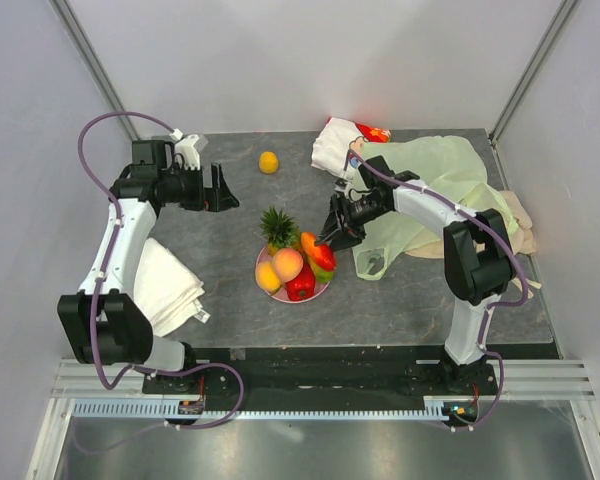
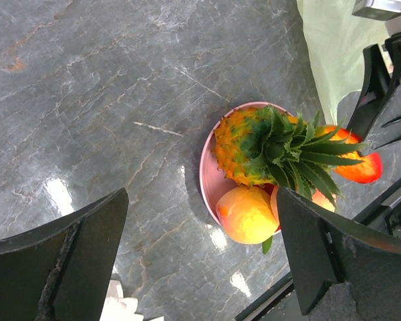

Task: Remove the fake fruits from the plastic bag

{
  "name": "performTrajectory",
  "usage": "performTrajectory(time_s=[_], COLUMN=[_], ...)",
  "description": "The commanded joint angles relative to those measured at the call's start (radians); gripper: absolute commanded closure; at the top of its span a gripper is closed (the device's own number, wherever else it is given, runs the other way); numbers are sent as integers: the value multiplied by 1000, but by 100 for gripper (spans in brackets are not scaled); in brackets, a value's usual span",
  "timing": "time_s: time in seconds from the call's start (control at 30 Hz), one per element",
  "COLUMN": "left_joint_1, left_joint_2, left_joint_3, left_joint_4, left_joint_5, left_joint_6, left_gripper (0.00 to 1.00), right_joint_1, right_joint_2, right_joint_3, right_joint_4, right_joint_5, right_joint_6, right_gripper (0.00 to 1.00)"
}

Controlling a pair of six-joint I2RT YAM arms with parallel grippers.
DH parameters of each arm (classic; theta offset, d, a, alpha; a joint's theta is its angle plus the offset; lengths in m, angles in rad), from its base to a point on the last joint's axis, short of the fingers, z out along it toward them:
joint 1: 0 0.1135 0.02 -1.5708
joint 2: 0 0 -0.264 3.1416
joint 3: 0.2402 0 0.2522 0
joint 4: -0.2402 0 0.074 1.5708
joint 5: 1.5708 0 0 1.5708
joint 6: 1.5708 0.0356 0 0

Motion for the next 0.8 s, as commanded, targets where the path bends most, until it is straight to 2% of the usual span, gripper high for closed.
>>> performTrajectory(time_s=[0.0,0.1,0.27,0.6,0.77], left_joint_1=[4,9,13,15,18], left_joint_2=[-51,-63,-69,-60,-65], left_joint_3=[-16,-25,-38,-30,-25], left_joint_4=[3,8,12,16,11], left_joint_5=[0,2,6,10,5], left_joint_6=[35,32,30,29,32], left_gripper=[1,1,1,1,1], right_joint_1=[13,16,19,20,-49], right_joint_2=[10,8,7,10,-1], right_joint_3=[22,25,30,42,152], right_joint_4=[-5,-12,-17,-22,-86], right_joint_5=[27,47,56,54,136], right_joint_6=[34,33,31,20,-102], right_gripper=[52,39,32,31,28])
